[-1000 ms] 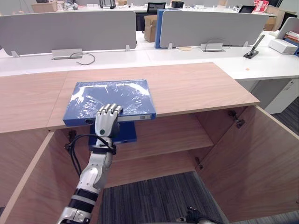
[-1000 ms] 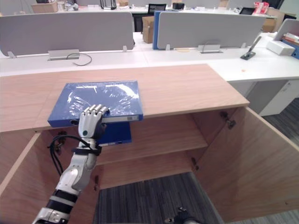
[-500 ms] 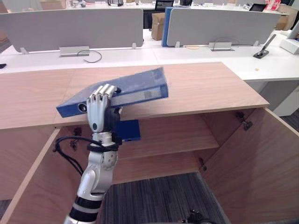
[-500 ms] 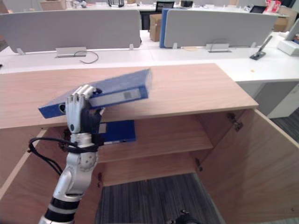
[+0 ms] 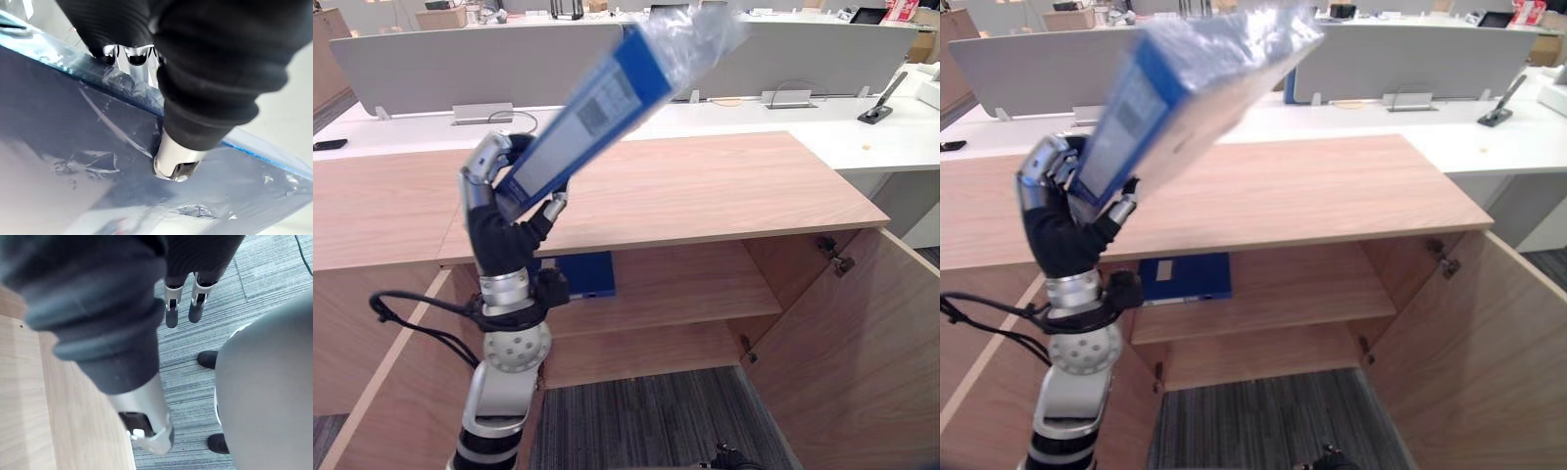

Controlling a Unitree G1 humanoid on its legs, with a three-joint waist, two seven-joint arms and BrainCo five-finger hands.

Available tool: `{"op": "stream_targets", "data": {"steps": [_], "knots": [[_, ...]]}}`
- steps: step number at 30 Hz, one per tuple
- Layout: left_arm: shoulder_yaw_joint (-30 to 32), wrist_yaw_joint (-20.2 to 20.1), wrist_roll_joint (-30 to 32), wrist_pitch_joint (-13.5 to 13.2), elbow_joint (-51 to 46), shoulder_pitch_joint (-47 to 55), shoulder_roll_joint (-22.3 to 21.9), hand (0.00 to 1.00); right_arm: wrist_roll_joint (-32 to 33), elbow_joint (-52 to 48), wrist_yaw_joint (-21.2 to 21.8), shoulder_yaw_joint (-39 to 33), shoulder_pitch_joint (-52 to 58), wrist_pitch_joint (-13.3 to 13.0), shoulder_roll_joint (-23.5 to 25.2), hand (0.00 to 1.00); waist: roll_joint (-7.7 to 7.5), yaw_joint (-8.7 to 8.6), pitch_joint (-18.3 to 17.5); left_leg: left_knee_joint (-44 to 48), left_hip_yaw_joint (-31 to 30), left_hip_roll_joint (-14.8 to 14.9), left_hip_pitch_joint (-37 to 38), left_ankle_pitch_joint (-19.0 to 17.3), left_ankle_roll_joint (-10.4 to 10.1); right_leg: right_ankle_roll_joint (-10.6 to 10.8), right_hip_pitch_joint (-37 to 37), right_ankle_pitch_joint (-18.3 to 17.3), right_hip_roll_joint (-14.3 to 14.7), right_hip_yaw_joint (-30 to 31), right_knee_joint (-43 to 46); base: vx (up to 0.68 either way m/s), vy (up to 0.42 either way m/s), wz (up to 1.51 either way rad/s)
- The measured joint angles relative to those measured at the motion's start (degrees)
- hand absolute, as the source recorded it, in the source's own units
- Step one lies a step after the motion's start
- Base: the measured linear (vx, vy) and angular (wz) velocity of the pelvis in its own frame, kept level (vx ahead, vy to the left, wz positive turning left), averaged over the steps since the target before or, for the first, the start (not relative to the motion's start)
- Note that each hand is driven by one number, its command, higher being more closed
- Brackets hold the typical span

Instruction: Walk over to the cabinet, pick up the folder, carry it to the office cabinet, place the folder inside the office cabinet, then close the office cabinet door

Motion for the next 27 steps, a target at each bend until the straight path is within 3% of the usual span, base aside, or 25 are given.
{"op": "stream_targets", "data": {"steps": [7,11,13,16,17,22,27], "knots": [[1.19,-11.11,-40.33,-7.10,-0.83,0.07,-1.14,1.00,1.80,-0.02,1.99,0.78,-0.08,0.16,-0.77,0.00,0.97,0.15,-0.19,0.70,-0.31,0.19,0.08,-0.26,-0.08,-0.27,0.45,-0.51,0.07,-0.03,0.69,-0.03,0.005,0.01],[2.39,-12.12,-45.91,-8.40,-0.22,3.70,-3.27,1.00,10.16,-0.85,1.55,3.76,0.38,-0.11,-1.25,0.00,0.94,0.20,-0.35,0.36,-0.21,0.35,0.00,-0.15,-0.20,-0.28,-0.23,-0.93,0.14,0.10,1.47,-0.01,0.004,-0.01],[4.39,-12.06,-46.91,-8.41,1.28,7.00,-3.98,1.00,15.07,-5.87,0.77,5.86,2.60,-0.47,-1.13,0.00,0.91,0.25,-0.38,0.15,0.23,0.46,-0.03,-0.16,-0.22,-0.12,-0.61,-0.84,0.23,0.49,1.44,0.02,0.010,-0.10],[9.65,-11.91,-47.18,-7.47,3.48,14.51,-5.99,1.00,23.40,-26.79,-0.48,7.44,10.01,-2.54,0.95,0.00,0.88,-0.59,-0.41,-0.02,1.28,0.62,-0.14,-0.18,-0.27,-0.10,-1.57,-0.78,0.42,1.29,1.45,0.06,0.017,-0.18],[11.31,-11.89,-47.30,-6.71,3.91,18.47,-7.16,1.00,27.67,-38.91,-1.10,7.40,13.74,-4.66,2.37,0.00,0.79,-0.87,-0.48,-0.09,2.16,0.86,-0.02,-0.49,-0.36,-0.10,-1.87,-0.78,0.51,2.15,1.41,0.05,0.015,-0.21],[12.55,-12.14,-47.22,-6.18,3.89,22.55,-7.19,1.00,33.65,-63.15,-1.98,4.53,17.95,-8.08,5.19,0.00,0.63,-0.91,-0.57,-0.44,3.33,1.05,0.38,-0.73,-0.31,-0.09,-2.01,-0.77,0.57,2.86,1.41,0.02,0.016,-0.10],[15.07,-13.50,-46.77,-5.31,3.85,24.26,-7.20,1.00,36.23,-80.32,-2.12,0.07,16.85,-11.53,5.69,0.00,0.32,-0.89,-1.16,-0.32,4.33,1.30,1.12,-1.32,-0.37,-0.09,-1.88,-0.76,0.93,4.12,1.38,-0.01,0.010,-0.15]]}}
